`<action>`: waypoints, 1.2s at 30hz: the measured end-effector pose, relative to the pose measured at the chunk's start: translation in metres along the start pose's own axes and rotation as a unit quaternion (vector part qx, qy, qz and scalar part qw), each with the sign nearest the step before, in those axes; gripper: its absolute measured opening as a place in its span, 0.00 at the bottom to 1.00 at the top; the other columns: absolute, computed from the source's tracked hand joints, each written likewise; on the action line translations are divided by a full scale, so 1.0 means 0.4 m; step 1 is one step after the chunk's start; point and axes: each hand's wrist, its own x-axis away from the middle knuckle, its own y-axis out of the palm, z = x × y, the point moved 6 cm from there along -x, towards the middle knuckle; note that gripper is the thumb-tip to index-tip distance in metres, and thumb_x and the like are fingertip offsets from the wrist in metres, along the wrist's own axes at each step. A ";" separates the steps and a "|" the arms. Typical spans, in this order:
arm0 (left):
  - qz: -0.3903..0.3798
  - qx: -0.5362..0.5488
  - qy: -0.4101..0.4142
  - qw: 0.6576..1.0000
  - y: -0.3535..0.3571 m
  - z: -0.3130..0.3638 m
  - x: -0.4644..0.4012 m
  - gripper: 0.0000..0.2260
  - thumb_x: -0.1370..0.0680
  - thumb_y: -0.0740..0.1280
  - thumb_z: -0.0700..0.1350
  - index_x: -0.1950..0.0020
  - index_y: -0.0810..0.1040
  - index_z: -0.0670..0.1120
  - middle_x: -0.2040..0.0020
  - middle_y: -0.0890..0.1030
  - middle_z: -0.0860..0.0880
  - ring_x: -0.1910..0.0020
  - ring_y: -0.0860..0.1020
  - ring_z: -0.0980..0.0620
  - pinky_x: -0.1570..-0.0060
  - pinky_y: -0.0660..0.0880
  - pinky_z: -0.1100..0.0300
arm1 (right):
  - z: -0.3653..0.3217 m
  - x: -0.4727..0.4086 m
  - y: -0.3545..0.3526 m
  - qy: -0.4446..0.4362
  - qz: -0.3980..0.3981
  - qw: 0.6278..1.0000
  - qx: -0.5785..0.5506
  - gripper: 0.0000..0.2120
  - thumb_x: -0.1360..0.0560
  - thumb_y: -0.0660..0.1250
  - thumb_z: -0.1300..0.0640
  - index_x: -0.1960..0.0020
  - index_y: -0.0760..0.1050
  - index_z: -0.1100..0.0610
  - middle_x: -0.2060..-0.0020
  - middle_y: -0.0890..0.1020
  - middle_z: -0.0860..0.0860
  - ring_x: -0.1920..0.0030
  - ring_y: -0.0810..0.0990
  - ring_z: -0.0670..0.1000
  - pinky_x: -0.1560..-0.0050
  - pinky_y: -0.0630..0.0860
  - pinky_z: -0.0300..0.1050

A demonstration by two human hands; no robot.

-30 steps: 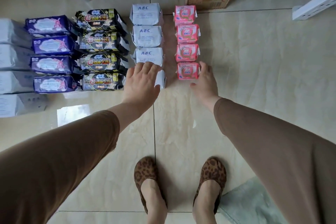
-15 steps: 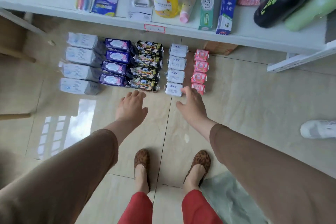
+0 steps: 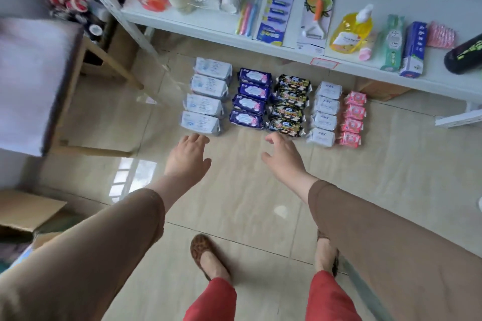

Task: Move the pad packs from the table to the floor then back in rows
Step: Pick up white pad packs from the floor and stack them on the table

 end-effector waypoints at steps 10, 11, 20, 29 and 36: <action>-0.029 0.028 -0.019 0.999 0.008 -0.302 -0.140 0.23 0.24 0.68 0.49 0.30 0.70 0.48 0.35 0.71 0.49 0.35 0.69 0.47 0.41 0.71 0.52 | -0.190 -0.126 0.209 -0.001 -0.031 0.999 0.030 0.22 0.26 0.66 0.58 0.33 0.69 0.56 0.36 0.75 0.54 0.36 0.72 0.57 0.41 0.70 0.47; -0.031 0.030 -0.012 0.999 0.013 -0.317 -0.165 0.23 0.24 0.68 0.49 0.30 0.69 0.48 0.34 0.71 0.49 0.34 0.69 0.47 0.41 0.72 0.52 | -0.202 -0.157 0.228 -0.003 -0.038 0.999 0.033 0.23 0.26 0.67 0.58 0.32 0.68 0.56 0.36 0.74 0.55 0.36 0.71 0.57 0.41 0.71 0.48; -0.028 0.031 0.033 0.999 0.086 -0.491 -0.440 0.28 0.24 0.70 0.49 0.27 0.66 0.47 0.31 0.69 0.47 0.32 0.67 0.45 0.36 0.70 0.50 | -0.215 -0.429 0.416 0.013 -0.063 0.997 0.051 0.32 0.27 0.72 0.55 0.28 0.63 0.56 0.32 0.70 0.56 0.30 0.68 0.57 0.36 0.70 0.50; -0.052 0.036 0.113 0.992 0.267 -0.555 -0.734 0.31 0.25 0.71 0.47 0.25 0.63 0.47 0.29 0.68 0.46 0.31 0.68 0.43 0.32 0.67 0.49 | -0.087 -0.593 0.635 0.076 -0.024 0.996 0.026 0.43 0.31 0.77 0.58 0.24 0.56 0.52 0.27 0.63 0.55 0.27 0.65 0.58 0.32 0.69 0.54; -0.024 0.047 0.163 0.985 0.376 -0.531 -0.886 0.35 0.26 0.73 0.47 0.24 0.59 0.51 0.30 0.66 0.47 0.33 0.67 0.45 0.34 0.70 0.48 | -0.021 -0.674 0.775 0.058 0.045 0.995 -0.075 0.45 0.34 0.77 0.60 0.25 0.56 0.48 0.31 0.68 0.52 0.35 0.70 0.56 0.41 0.71 0.50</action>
